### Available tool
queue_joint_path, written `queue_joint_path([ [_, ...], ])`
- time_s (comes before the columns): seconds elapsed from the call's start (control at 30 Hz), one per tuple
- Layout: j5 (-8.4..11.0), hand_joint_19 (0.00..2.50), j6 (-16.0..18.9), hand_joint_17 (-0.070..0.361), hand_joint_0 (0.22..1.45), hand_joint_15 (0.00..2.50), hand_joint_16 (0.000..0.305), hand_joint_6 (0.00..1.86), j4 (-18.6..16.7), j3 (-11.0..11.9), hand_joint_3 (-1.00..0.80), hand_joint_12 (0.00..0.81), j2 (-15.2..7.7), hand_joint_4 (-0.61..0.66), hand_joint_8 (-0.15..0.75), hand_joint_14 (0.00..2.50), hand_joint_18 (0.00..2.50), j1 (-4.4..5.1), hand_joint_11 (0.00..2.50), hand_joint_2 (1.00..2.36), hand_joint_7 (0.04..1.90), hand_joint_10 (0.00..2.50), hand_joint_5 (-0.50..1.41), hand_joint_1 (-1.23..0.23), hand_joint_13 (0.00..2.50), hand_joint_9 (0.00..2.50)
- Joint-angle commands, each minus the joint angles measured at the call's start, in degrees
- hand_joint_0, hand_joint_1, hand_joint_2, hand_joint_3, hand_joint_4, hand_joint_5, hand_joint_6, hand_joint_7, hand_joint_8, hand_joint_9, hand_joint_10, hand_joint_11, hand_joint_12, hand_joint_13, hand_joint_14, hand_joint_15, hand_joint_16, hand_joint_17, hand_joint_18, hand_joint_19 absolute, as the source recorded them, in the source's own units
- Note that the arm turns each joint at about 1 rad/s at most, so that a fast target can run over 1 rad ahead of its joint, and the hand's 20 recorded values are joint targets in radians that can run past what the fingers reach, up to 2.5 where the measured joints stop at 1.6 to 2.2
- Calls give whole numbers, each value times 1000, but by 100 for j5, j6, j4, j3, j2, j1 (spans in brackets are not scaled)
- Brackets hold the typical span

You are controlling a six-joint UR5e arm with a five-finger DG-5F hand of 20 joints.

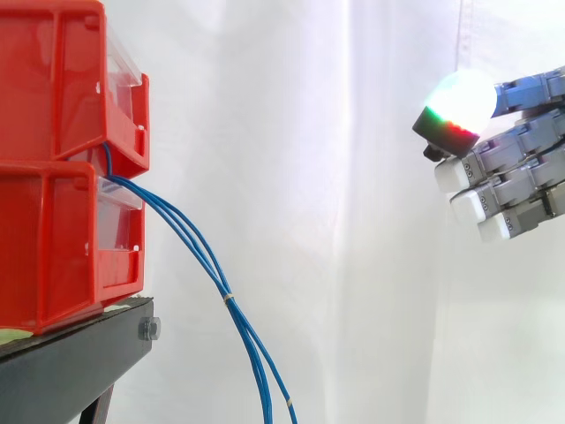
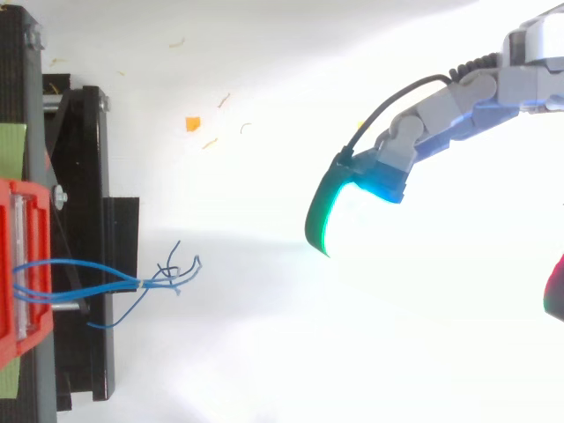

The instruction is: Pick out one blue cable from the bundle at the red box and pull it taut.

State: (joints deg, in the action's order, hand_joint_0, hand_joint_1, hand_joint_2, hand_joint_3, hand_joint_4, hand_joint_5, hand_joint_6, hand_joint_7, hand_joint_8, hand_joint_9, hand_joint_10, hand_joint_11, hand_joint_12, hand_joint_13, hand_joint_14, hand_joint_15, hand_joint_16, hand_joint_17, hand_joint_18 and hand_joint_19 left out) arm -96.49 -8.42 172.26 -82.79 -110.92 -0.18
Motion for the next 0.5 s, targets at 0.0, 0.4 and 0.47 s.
queue_joint_path([
  [0.0, 8, 278, -1, 115, 465, 134, 51, 501, 0, 0, -500, 302, 0, 145, 224, 5, 208, 0, 54, 1000, 664, 0, -255, -612, 371, 447],
  [0.4, 236, 309, -54, 114, 467, 159, 51, 502, -9, 18, -500, 304, -18, 156, 228, 6, 228, 27, 80, 1000, 674, 3, -249, -566, 384, 457],
  [0.47, 658, 308, -212, 114, 468, 165, 51, 502, -96, 44, -500, 306, -141, 166, 233, 6, 231, 88, 84, 1000, 676, 4, -245, -562, 395, 478],
])
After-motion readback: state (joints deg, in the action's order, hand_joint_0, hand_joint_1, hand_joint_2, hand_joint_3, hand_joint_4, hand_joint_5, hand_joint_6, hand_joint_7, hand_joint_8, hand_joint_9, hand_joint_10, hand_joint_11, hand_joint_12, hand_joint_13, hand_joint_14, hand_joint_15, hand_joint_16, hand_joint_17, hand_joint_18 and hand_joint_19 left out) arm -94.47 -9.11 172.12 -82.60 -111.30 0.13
